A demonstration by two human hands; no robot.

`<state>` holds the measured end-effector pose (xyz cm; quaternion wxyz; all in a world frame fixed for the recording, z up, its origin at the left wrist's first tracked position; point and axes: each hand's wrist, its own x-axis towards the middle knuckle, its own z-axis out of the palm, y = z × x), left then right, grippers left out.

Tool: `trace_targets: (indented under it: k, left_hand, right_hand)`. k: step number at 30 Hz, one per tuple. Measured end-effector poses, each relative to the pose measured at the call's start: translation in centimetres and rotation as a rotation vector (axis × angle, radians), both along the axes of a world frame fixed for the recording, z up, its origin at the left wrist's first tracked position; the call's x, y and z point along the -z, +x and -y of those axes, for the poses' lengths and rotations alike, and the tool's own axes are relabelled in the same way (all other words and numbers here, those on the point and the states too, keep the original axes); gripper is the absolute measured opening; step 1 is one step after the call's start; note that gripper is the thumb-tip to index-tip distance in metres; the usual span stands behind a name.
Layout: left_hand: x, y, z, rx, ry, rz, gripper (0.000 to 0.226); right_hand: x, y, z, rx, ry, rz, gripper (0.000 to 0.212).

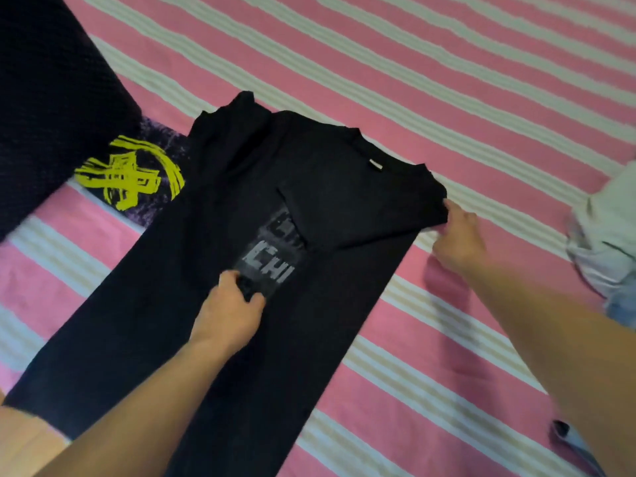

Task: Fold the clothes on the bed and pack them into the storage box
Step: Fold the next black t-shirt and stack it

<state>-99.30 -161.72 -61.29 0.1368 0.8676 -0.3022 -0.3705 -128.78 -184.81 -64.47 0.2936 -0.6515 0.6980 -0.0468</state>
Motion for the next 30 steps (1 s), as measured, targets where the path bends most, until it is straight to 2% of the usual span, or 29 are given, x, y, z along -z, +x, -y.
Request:
trace_targets:
  k: [2, 4, 5, 7, 10, 11, 13, 15, 17, 20, 21, 23, 25, 27, 29, 30]
  left_hand:
    - [1.1, 0.9, 7.4, -0.122, -0.067, -0.126, 0.051]
    - [2.1, 2.0, 14.2, -0.316, -0.144, -0.275, 0.066]
    - [2.4, 2.4, 16.8, -0.388, -0.178, -0.348, 0.063]
    - [3.3, 3.0, 20.7, -0.396, -0.229, -0.47, 0.049]
    - [4.0, 2.7, 23.6, -0.266, -0.195, -0.568, 0.039]
    - [3.6, 2.5, 23.9, -0.234, -0.211, -0.546, 0.028]
    - [2.9, 3.2, 23.4, -0.229, -0.289, -0.386, 0.014]
    - [2.1, 4.6, 21.5, -0.239, -0.388, -0.183, 0.013]
    - [1.7, 6.6, 19.6, -0.272, -0.341, -0.088, 0.018]
    - [2.1, 8.6, 18.9, -0.335, -0.12, -0.28, 0.021]
    - [2.0, 8.9, 19.3, -0.323, -0.085, -0.306, 0.029]
    - [2.1, 9.6, 20.6, -0.281, -0.077, -0.286, 0.058]
    - [2.2, 9.9, 22.0, -0.221, -0.082, -0.284, 0.076]
    - [1.8, 9.7, 23.4, -0.193, -0.067, -0.362, 0.069]
    - [1.2, 9.0, 24.1, -0.144, -0.1, -0.433, 0.04]
    - [1.4, 8.9, 24.2, -0.099, -0.145, -0.411, 0.026]
  right_hand:
    - [0.5, -0.1, 0.6, -0.014, 0.006, 0.002, 0.083]
    - [1.2, -0.5, 1.6, -0.022, -0.009, 0.031, 0.08]
    - [1.6, -0.6, 2.1, -0.025, -0.019, 0.041, 0.076]
    - [2.4, -0.2, 3.2, -0.023, -0.042, 0.07, 0.069]
    - [2.4, 0.7, 4.2, -0.068, -0.044, 0.021, 0.056]
    - [2.2, 0.9, 4.5, -0.08, -0.049, -0.007, 0.048]
    - [1.9, 1.6, 5.0, -0.067, -0.115, -0.017, 0.033]
    - [1.8, 2.1, 5.5, 0.007, -0.244, 0.011, 0.025]
    - [1.4, 2.8, 6.1, 0.049, -0.27, 0.067, 0.031]
    - [1.8, 3.3, 6.5, -0.021, -0.177, 0.136, 0.049]
    - [2.2, 3.3, 6.7, -0.061, -0.166, 0.127, 0.057]
    - [2.7, 3.4, 7.1, -0.113, -0.167, 0.092, 0.069]
    - [2.6, 3.7, 7.8, -0.101, -0.16, 0.107, 0.069]
    - [2.7, 3.6, 8.6, -0.14, -0.158, 0.048, 0.057]
    - [2.6, 3.3, 9.4, -0.219, -0.185, -0.09, 0.038]
    - [2.3, 3.1, 9.8, -0.233, -0.191, -0.157, 0.028]
